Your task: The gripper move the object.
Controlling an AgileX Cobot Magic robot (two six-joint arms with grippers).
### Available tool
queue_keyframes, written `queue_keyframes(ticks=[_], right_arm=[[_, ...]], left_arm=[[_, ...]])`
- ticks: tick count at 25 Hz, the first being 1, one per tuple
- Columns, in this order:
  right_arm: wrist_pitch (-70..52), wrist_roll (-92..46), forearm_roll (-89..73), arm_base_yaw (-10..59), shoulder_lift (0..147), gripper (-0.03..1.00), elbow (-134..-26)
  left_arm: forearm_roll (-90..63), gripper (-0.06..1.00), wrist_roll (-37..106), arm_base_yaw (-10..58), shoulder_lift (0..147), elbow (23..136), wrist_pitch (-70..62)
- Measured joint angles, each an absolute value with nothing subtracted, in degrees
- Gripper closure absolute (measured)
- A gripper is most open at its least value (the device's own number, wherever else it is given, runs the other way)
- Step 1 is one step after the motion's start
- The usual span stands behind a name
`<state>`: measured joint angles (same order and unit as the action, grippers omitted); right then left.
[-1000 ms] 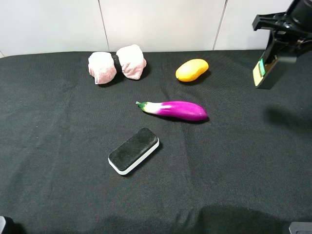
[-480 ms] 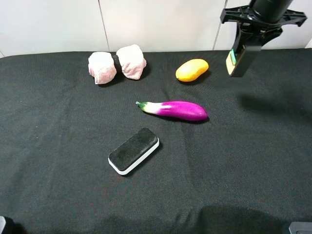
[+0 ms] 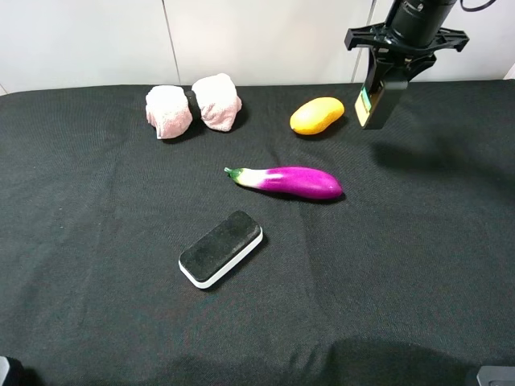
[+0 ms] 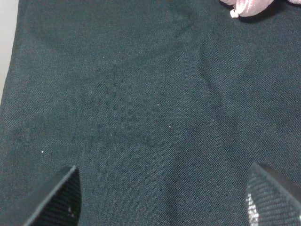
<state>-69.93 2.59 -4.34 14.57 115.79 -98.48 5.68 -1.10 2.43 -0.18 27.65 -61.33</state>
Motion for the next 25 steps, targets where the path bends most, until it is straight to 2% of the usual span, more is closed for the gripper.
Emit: queue_keyframes(ticks=[25], right_arm=[[-70.1, -3.6, -2.6, 14.6, 127.5, 0.67, -105.9]], left_arm=[[5.7, 0.24, -1.1, 2.4, -0.2, 27.6, -61.3]])
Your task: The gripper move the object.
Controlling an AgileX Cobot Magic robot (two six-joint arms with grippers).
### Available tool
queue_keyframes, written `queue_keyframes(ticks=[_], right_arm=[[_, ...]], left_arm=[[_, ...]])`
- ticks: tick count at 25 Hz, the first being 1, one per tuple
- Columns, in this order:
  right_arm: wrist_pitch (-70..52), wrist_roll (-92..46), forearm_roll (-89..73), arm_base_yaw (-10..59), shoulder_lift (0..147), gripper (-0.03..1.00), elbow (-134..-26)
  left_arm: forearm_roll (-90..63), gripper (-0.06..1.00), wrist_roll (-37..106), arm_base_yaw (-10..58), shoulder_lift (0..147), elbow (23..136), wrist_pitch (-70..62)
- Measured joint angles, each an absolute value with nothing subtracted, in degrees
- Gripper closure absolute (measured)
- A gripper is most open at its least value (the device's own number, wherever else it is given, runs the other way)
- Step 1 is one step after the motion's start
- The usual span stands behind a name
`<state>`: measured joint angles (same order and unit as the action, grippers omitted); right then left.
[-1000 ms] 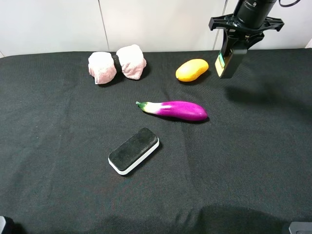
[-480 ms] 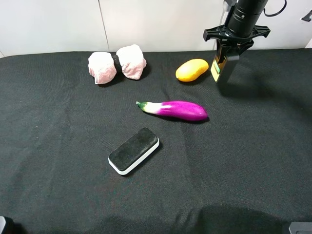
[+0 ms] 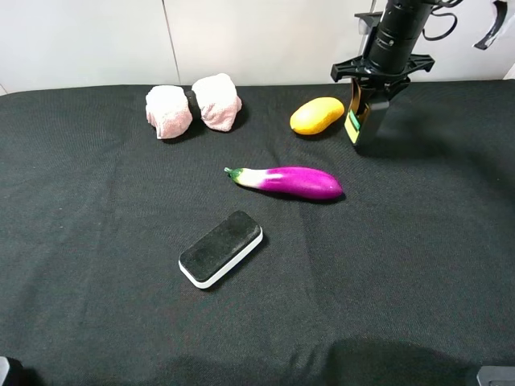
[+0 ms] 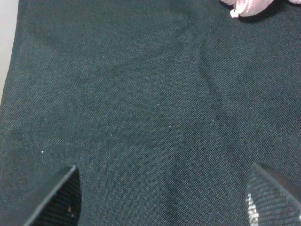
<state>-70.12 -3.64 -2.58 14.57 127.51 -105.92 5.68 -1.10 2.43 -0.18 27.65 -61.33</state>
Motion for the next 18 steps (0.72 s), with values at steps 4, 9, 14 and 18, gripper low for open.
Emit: queue_keyframes(ticks=[4, 9, 14, 18], right_arm=[[-70.1, -3.8, -1.8, 14.6, 127.6, 0.67, -105.9], [-70.1, -3.8, -1.2, 14.6, 127.6, 0.67, -105.9], [-70.1, -3.8, -1.2, 14.6, 127.6, 0.67, -105.9], [-69.6, -3.8, -1.0, 14.6, 127.6, 0.67, -105.9]], left_arm=[[5.7, 0.24, -1.1, 2.4, -0.2, 27.6, -61.3], [5.7, 0.24, -1.1, 2.4, -0.2, 27.6, -61.3], [5.7, 0.24, -1.1, 2.4, -0.2, 27.6, -61.3], [5.7, 0.24, -1.1, 2.4, -0.2, 27.6, -61.3]])
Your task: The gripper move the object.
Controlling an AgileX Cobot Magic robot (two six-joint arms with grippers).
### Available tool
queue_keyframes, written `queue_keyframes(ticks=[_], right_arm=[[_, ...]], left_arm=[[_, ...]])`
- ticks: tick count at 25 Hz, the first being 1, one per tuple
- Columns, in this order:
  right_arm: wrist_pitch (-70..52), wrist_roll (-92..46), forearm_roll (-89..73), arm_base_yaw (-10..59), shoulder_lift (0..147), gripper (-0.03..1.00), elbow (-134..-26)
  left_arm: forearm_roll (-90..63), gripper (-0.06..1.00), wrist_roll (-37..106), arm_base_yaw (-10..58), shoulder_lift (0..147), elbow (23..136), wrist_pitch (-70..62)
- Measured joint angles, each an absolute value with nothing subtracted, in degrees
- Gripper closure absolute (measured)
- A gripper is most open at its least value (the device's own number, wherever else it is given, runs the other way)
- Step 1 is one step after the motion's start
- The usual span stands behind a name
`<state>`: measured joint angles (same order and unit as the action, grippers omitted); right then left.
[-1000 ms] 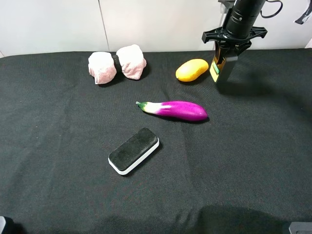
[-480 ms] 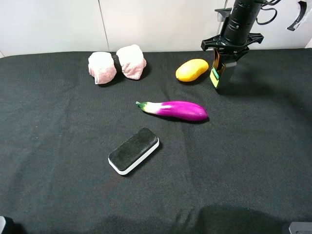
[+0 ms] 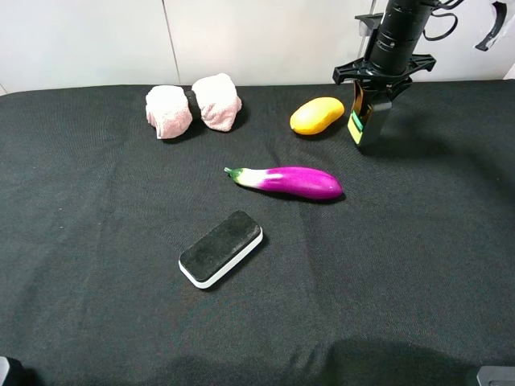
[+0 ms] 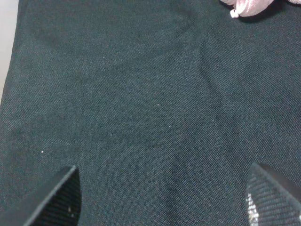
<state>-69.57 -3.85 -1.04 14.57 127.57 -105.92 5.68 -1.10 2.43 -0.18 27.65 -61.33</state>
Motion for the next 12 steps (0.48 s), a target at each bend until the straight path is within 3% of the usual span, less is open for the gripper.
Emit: queue_keyframes(ticks=[12], right_arm=[[-69.3, -3.7, -1.0, 14.6, 129.4, 0.67, -105.9]], left_arm=[[5.7, 0.24, -1.1, 2.4, -0.2, 27.6, -61.3]])
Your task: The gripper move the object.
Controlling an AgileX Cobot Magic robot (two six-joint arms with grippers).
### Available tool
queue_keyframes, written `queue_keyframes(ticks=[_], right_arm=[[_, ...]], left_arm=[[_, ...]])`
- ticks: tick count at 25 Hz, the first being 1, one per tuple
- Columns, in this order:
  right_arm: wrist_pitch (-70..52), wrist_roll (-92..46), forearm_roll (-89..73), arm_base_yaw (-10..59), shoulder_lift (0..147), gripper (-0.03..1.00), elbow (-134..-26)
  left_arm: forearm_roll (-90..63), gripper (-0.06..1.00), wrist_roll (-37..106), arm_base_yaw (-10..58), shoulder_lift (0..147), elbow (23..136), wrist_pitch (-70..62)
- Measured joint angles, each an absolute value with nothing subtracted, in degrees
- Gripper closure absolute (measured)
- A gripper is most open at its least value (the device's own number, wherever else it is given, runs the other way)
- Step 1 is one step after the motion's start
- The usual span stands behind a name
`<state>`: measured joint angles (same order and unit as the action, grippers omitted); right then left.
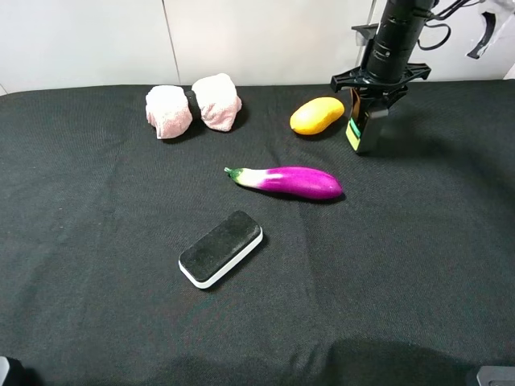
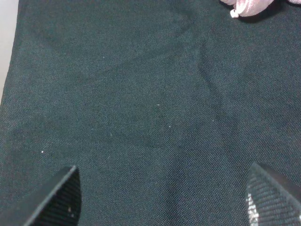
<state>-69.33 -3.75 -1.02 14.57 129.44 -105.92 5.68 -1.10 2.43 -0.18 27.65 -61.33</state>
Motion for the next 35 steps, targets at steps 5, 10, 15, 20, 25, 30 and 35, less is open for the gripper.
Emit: queue_keyframes(ticks=[5, 10, 15, 20, 25, 30, 35], right_arm=[[-69.2, -3.7, -1.0, 14.6, 129.5, 0.67, -105.9], [-69.2, -3.7, -1.0, 14.6, 129.5, 0.67, -105.9], [-69.0, -3.7, -1.0, 14.6, 129.5, 0.67, -105.9], [-68.1, -3.7, -1.0, 14.6, 129.5, 0.67, -105.9], [-67.9, -3.6, -1.0, 14.6, 129.5, 0.55, -105.9], [-67.8, -3.6, -1.0, 14.6, 129.5, 0.39, -105.9], [-67.7, -3.6, -1.0, 14.6, 129.5, 0.28, -105.9]], left_arm=[[5.7, 0.24, -1.1, 2.4, -0.2, 27.6, -61.3], [5.7, 0.24, -1.1, 2.4, -0.2, 27.6, -61.3], [5.7, 0.24, -1.1, 2.4, -0.2, 27.6, -61.3], [5.7, 0.24, -1.1, 2.4, -0.2, 27.6, -61.3], [5.7, 0.24, -1.1, 2.4, -0.2, 27.6, -61.3], [5.7, 0.24, -1.1, 2.4, -0.2, 27.6, -61.3], [5.7, 0.24, -1.1, 2.4, -0.2, 27.6, -61.3]])
